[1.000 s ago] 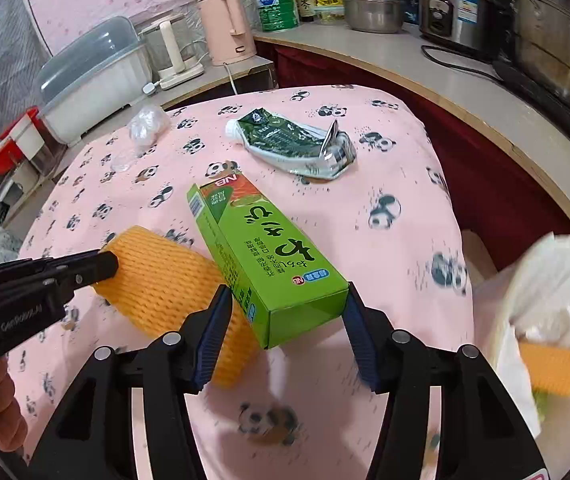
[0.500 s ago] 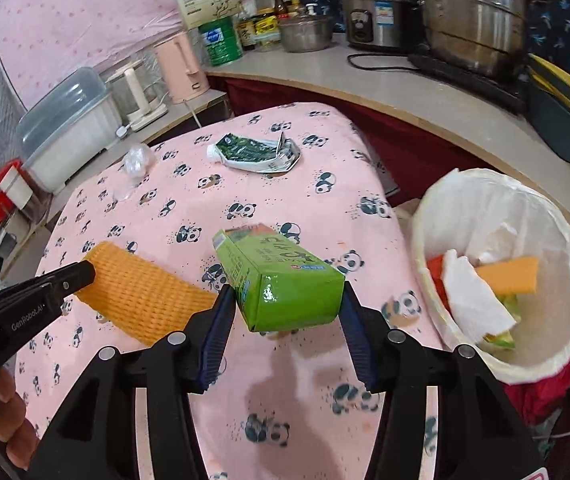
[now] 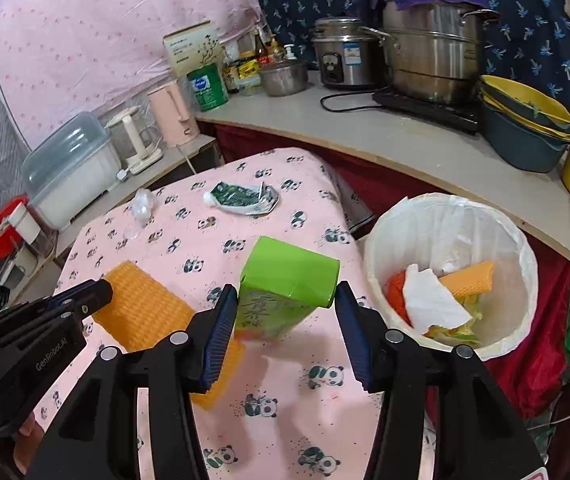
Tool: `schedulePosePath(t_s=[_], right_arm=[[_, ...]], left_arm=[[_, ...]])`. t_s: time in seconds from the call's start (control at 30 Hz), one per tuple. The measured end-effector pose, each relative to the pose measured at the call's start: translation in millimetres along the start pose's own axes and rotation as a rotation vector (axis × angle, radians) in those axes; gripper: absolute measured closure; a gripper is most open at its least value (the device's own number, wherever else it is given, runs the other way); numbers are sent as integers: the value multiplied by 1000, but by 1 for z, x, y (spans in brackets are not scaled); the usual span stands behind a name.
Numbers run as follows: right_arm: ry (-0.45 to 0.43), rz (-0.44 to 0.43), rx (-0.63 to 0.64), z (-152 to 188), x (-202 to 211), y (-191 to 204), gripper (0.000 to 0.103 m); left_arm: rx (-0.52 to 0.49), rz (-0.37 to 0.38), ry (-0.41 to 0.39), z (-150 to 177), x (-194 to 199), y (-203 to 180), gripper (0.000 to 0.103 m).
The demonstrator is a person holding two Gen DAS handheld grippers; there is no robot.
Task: Collect trash
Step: 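Carry the foam net and tea carton over the bin and open both grippers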
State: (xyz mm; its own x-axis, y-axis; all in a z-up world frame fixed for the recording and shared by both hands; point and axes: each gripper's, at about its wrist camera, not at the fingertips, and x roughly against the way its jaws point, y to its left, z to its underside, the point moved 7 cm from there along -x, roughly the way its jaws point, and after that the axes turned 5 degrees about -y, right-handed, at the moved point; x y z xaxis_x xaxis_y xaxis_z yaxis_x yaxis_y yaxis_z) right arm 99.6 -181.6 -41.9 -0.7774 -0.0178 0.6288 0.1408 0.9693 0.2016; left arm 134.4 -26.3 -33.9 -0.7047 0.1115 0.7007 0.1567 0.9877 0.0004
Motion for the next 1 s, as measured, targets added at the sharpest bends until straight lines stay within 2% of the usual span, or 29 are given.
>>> schedulePosePath(t_s=[0.23,0.47,0.8,1.0], right_arm=[[-54,35,-45,-15,21,-31,54],[-117,106,-105,-35,41,-81,54],[-171,222,-181,-54,54,-164,54],[-169,264,-223,-56,48,-200,54]], left_arm=[[-46,43,-34,-16,13,-35,93],[-103,78,-74,-36,17,-78,92],[-189,164,-99,-56,6,-159,92],[-228,179,-118,-64,-11,-197,92]])
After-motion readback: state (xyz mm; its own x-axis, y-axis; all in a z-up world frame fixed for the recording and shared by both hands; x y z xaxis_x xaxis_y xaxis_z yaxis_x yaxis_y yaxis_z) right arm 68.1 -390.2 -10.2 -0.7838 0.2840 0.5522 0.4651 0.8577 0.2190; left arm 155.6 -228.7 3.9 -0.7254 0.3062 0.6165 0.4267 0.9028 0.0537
